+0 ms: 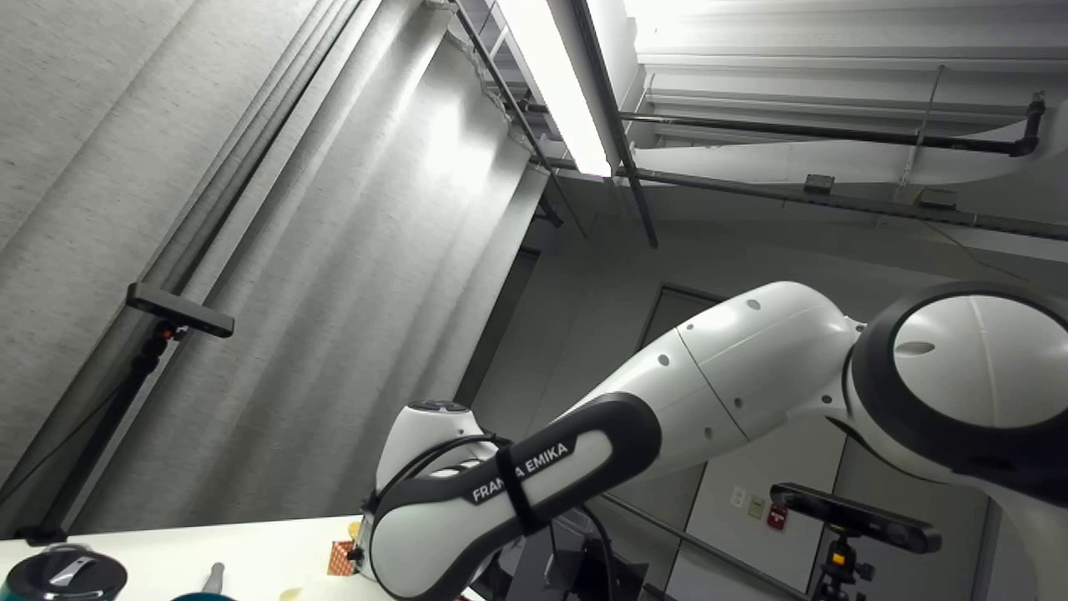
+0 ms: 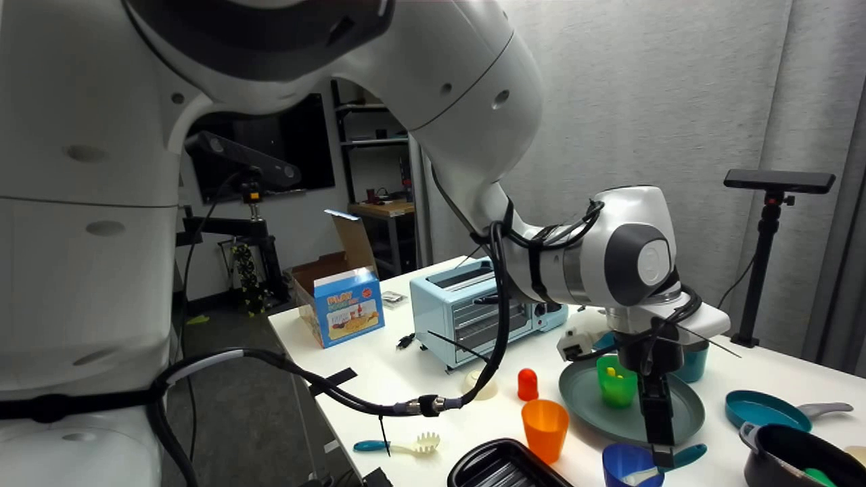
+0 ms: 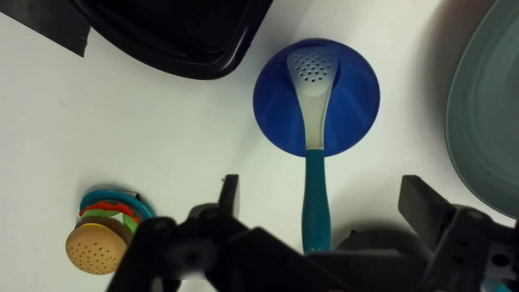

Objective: Put the dishing spoon in the blue cup

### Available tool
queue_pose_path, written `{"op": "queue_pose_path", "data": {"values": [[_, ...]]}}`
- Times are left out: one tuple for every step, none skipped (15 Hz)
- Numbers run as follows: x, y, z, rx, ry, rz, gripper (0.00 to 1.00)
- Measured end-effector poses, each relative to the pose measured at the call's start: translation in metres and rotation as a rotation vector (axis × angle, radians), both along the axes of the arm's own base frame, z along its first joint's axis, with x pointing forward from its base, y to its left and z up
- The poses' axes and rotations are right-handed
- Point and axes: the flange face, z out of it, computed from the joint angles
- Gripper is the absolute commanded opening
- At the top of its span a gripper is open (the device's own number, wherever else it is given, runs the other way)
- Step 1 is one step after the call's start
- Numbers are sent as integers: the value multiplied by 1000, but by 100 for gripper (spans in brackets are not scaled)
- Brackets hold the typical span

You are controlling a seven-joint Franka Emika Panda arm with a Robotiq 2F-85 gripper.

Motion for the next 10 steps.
{"op": "queue_pose_path", "data": {"values": [[0,1,0,5,2,9,100],[0,2,0,9,4,18,100],[0,3,0,12,6,28,100],[0,5,0,15,8,40,100],[0,8,0,17,10,53,100],[1,12,0,19,12,68,100],[1,16,1,20,13,82,100],[1,20,1,21,14,97,100],[0,25,2,22,16,112,100],[-1,30,2,23,18,125,100]]}}
